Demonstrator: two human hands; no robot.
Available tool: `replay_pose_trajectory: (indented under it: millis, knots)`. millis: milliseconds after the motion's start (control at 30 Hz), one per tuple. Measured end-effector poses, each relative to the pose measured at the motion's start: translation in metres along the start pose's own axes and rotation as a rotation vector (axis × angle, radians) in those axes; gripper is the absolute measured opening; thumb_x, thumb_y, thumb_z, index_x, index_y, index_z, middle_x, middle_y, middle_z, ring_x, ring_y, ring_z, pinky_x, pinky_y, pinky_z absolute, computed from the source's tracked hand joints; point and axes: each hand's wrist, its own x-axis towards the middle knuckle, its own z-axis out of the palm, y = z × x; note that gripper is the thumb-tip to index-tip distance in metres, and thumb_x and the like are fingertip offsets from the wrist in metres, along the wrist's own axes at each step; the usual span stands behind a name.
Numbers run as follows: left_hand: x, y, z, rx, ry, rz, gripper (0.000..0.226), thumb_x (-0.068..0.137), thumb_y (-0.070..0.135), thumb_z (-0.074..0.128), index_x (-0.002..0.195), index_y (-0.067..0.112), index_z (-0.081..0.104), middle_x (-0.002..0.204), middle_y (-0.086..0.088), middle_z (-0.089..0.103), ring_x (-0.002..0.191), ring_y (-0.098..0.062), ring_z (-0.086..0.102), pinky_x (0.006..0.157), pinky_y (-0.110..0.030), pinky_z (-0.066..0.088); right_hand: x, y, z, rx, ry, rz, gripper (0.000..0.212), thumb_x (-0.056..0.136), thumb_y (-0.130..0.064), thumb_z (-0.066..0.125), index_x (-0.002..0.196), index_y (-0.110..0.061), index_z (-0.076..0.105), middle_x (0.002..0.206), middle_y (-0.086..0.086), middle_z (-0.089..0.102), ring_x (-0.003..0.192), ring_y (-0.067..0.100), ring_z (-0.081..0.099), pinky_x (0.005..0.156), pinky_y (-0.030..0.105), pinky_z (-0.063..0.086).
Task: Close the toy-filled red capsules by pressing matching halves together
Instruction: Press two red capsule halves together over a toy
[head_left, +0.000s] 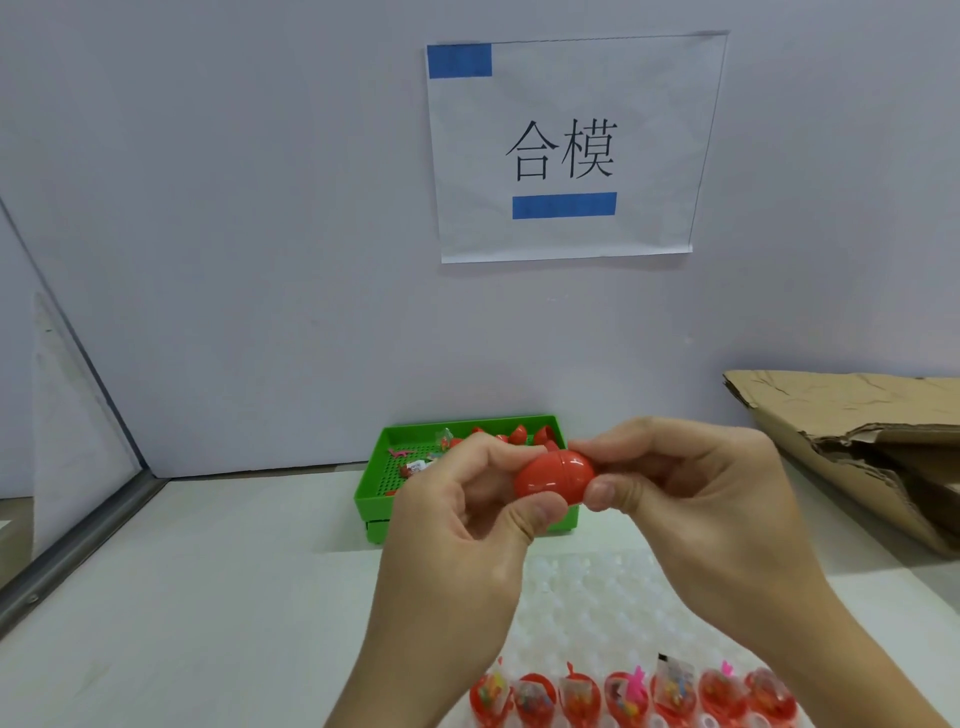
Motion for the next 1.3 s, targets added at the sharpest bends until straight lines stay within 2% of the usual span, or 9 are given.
replay_pose_trajectory:
  millis: [67,200,333,633,800,933,1067,1200,1300]
  knots:
    - [0.0,-0.001,0.0,0.042,0.025,0.008,0.027,0.081,-0.008,0.071,0.084,0.019,0.07,0.078,0.008,0.076,0.072,-0.008,0.073,0.067,-0.015,0.056,0.0,0.001,0.001,-0.037,-0.009,-0.035,0.032,0.069,0.009,0.076,0.074,-0.023,0.079,0.072,-0.004,0.075,0.069,0.009,0.073,0.067,0.015,0.055]
    - [-0.002,0.002,0.0,0.168,0.04,0.05,0.036,0.079,-0.013,0.072,0.081,0.023,0.07,0.072,0.011,0.075,0.067,-0.004,0.071,0.065,-0.012,0.054,0.0,0.001,0.0,-0.076,-0.023,-0.071,0.018,0.067,-0.005,0.075,0.077,-0.02,0.079,0.071,-0.004,0.074,0.069,0.016,0.072,0.068,0.026,0.058]
    - [-0.002,0.001,0.001,0.233,0.047,0.065,0.035,0.078,-0.013,0.072,0.08,0.021,0.07,0.069,0.012,0.073,0.066,-0.004,0.07,0.064,-0.013,0.053,0.001,0.004,-0.001,-0.122,-0.034,-0.092,0.03,0.069,0.009,0.079,0.078,-0.019,0.079,0.07,-0.003,0.073,0.068,0.018,0.071,0.066,0.032,0.059]
    - [-0.002,-0.004,0.003,0.269,0.038,0.055,0.034,0.079,-0.016,0.069,0.08,0.018,0.07,0.068,0.011,0.072,0.067,-0.006,0.07,0.064,-0.016,0.054,0.002,0.008,-0.002,-0.161,-0.068,-0.094,0.037,0.072,0.013,0.076,0.081,-0.023,0.077,0.071,-0.005,0.072,0.068,0.018,0.07,0.065,0.036,0.059]
    - [-0.002,-0.005,0.006,0.271,0.046,0.059,0.027,0.08,-0.007,0.069,0.079,0.021,0.07,0.072,0.011,0.073,0.071,-0.007,0.071,0.069,-0.022,0.057,0.001,0.011,-0.003,-0.161,-0.053,-0.076,0.041,0.071,0.021,0.075,0.084,-0.018,0.078,0.07,0.002,0.072,0.066,0.018,0.071,0.064,0.038,0.059]
    - [-0.003,-0.007,0.005,0.31,0.042,0.055,0.032,0.079,-0.011,0.07,0.078,0.021,0.069,0.071,0.012,0.073,0.071,-0.007,0.071,0.069,-0.024,0.058,0.001,0.014,-0.002,-0.169,-0.058,-0.074,0.042,0.072,0.02,0.075,0.082,-0.021,0.078,0.067,-0.003,0.071,0.064,0.016,0.069,0.063,0.034,0.058]
    - [-0.003,-0.005,0.006,0.274,0.043,0.053,0.015,0.075,0.006,0.065,0.078,0.02,0.069,0.072,0.011,0.072,0.071,-0.008,0.071,0.069,-0.027,0.058,0.001,0.015,-0.001,-0.165,-0.055,-0.086,0.042,0.071,0.019,0.075,0.082,-0.021,0.078,0.068,-0.003,0.071,0.065,0.017,0.07,0.062,0.033,0.058]
    - [-0.003,-0.006,0.004,0.284,0.017,0.042,0.021,0.079,-0.002,0.067,0.079,0.02,0.069,0.072,0.01,0.072,0.072,-0.01,0.07,0.071,-0.033,0.058,0.001,0.015,-0.001,-0.165,-0.062,-0.064,0.041,0.07,0.02,0.076,0.082,-0.02,0.078,0.068,-0.002,0.072,0.065,0.018,0.07,0.063,0.035,0.059]
    - [-0.003,-0.001,0.003,0.259,0.012,0.067,0.017,0.076,0.012,0.064,0.086,0.026,0.066,0.076,0.011,0.072,0.076,-0.01,0.07,0.072,-0.03,0.058,0.001,0.011,-0.001,-0.087,-0.069,-0.037,0.035,0.07,0.018,0.078,0.081,-0.015,0.078,0.071,-0.001,0.074,0.068,0.017,0.072,0.066,0.027,0.058]
